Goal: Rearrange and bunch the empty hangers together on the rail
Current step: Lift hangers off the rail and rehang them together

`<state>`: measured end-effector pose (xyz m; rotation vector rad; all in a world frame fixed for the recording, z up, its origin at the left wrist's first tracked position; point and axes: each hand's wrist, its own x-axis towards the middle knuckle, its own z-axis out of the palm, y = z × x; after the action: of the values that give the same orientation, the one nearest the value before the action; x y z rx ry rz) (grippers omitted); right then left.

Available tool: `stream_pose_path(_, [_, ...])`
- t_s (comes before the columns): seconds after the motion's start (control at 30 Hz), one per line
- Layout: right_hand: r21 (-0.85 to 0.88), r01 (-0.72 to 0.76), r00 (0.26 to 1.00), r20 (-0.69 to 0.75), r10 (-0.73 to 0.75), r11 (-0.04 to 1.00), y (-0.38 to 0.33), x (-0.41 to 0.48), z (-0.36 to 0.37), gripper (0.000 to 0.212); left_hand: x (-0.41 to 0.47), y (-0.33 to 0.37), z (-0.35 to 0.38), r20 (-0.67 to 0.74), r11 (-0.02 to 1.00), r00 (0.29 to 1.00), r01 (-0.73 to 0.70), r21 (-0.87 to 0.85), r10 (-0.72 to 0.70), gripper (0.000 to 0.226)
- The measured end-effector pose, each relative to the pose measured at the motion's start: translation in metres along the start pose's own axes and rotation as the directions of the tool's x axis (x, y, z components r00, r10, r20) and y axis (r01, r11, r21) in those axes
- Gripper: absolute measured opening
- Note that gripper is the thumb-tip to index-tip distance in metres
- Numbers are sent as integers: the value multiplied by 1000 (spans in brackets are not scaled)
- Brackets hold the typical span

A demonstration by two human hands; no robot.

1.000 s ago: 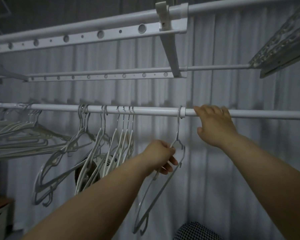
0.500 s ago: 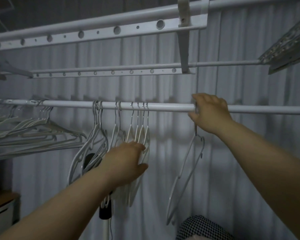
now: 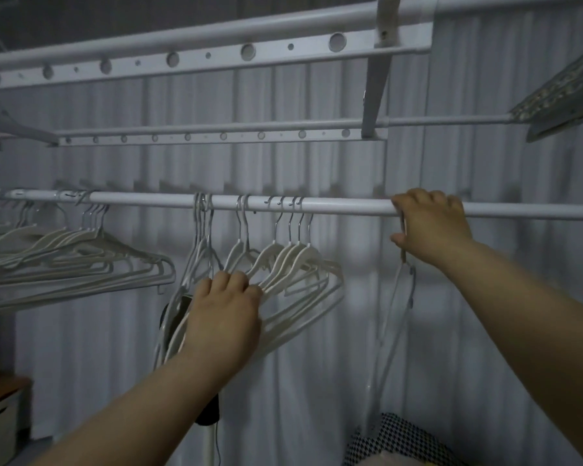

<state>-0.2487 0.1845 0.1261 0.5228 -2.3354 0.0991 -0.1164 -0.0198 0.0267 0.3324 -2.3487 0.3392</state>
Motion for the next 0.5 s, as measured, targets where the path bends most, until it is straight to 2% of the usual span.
stream_pose_path(0.1, [13, 13, 1000, -16, -13, 1000, 1, -1, -1, 58, 6, -6, 5, -54, 1000, 998, -30, -6, 30, 40])
stream_pose_path(0.2, [21, 30, 999, -19, -30, 999, 2, -3, -2, 57, 7, -3, -10, 35, 999, 999, -40, -17, 41, 30])
stream_pose_path(0.27, [13, 41, 999, -7, -41, 999, 3, -5, -3, 57, 15, -4, -9, -30, 997, 999, 11, -73, -13, 23])
stream_pose_path(0.5, [6, 67, 997, 32, -67, 998, 6, -7, -9, 57, 38, 2, -15, 138, 943, 990, 65, -326, -20, 20])
